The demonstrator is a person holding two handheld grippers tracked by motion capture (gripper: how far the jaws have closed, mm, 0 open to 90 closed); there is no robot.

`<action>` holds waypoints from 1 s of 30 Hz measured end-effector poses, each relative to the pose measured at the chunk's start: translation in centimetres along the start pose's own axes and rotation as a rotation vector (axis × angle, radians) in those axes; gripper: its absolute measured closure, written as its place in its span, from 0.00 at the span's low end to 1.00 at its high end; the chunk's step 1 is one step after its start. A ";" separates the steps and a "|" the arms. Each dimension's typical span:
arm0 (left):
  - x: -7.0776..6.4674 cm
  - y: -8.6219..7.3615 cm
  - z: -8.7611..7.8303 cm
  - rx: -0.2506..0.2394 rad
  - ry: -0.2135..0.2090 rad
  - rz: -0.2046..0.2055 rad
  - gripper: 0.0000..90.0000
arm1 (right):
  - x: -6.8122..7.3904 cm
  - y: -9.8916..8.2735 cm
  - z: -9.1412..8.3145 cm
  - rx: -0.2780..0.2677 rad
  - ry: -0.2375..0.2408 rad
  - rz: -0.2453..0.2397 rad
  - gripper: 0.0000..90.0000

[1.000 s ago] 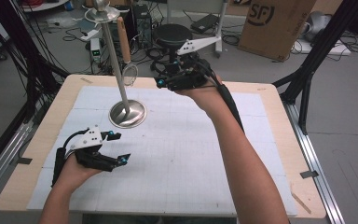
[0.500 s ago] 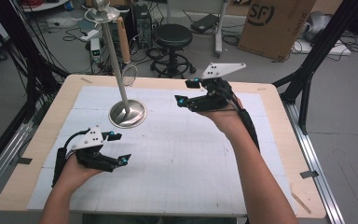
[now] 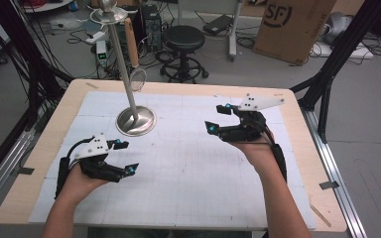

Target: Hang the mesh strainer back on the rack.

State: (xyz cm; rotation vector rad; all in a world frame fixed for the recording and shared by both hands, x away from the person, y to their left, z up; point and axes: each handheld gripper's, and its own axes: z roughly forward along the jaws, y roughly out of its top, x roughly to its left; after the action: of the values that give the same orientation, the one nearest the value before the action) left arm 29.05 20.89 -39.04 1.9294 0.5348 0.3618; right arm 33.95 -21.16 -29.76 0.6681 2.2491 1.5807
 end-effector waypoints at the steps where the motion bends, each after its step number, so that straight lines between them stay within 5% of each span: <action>1: 0.0 0.0 0.0 0.001 -0.001 0.001 0.21 | 0.0 -0.5 -0.3 -0.004 -0.003 0.007 0.33; 15: 0.1 -0.5 0.3 -0.002 -0.006 -0.024 0.21 | 0.6 -7.3 -2.4 -0.020 -0.039 0.068 0.32; 22: 0.2 -0.6 0.3 -0.009 -0.002 -0.028 0.21 | 1.5 -10.2 -2.4 -0.041 -0.017 0.087 0.31; 30: 0.1 -0.7 0.7 -0.009 -0.009 -0.021 0.21 | 1.5 -11.4 -2.1 -0.019 -0.013 0.088 0.29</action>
State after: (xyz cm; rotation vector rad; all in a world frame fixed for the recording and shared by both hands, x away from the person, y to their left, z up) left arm 29.35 20.66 -39.93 1.9142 0.5462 0.3415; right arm 29.39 -25.18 -39.70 0.7794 2.2208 1.6307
